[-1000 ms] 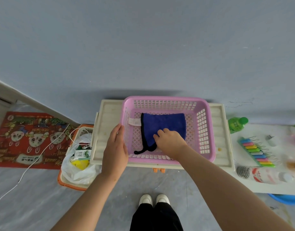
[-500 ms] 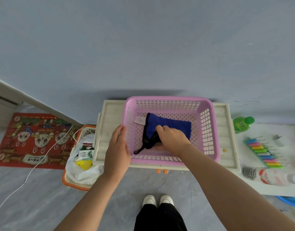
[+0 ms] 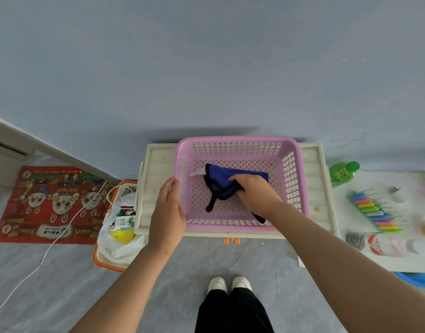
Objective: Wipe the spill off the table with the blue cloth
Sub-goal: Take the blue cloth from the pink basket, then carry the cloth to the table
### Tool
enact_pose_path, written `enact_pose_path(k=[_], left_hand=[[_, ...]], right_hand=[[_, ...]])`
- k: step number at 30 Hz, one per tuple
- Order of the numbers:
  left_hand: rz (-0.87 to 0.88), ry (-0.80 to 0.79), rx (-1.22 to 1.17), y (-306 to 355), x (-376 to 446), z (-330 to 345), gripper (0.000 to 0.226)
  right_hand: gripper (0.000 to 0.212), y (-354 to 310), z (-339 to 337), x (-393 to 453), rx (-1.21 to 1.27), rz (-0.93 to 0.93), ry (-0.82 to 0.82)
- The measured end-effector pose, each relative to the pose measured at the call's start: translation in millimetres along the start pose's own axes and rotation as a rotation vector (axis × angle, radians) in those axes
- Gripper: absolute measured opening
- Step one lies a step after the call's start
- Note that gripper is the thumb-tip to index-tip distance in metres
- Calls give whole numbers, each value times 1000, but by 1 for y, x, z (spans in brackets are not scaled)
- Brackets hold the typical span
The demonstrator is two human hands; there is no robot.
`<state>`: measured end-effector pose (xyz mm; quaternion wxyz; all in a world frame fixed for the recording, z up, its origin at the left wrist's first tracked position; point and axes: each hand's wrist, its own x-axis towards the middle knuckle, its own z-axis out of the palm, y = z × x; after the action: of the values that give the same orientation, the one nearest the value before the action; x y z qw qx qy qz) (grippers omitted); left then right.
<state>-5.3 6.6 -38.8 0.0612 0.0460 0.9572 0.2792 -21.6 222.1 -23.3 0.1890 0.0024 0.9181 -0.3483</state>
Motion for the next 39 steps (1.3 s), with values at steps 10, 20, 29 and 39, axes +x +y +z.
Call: enact_pose_path(k=[10, 20, 29, 39], left_hand=[[-9, -148, 96, 17, -5, -21, 55], [40, -204, -36, 21, -68, -48, 37], [36, -501, -56, -21, -123, -58, 31], [292, -776, 225, -34, -169, -47, 32]], right_hand=[[26, -30, -56, -49, 122, -12, 198], [15, -43, -43, -172, 1163, 242, 312], [13, -56, 52, -254, 1339, 531, 366], [19, -67, 131, -371, 766, 800, 494]])
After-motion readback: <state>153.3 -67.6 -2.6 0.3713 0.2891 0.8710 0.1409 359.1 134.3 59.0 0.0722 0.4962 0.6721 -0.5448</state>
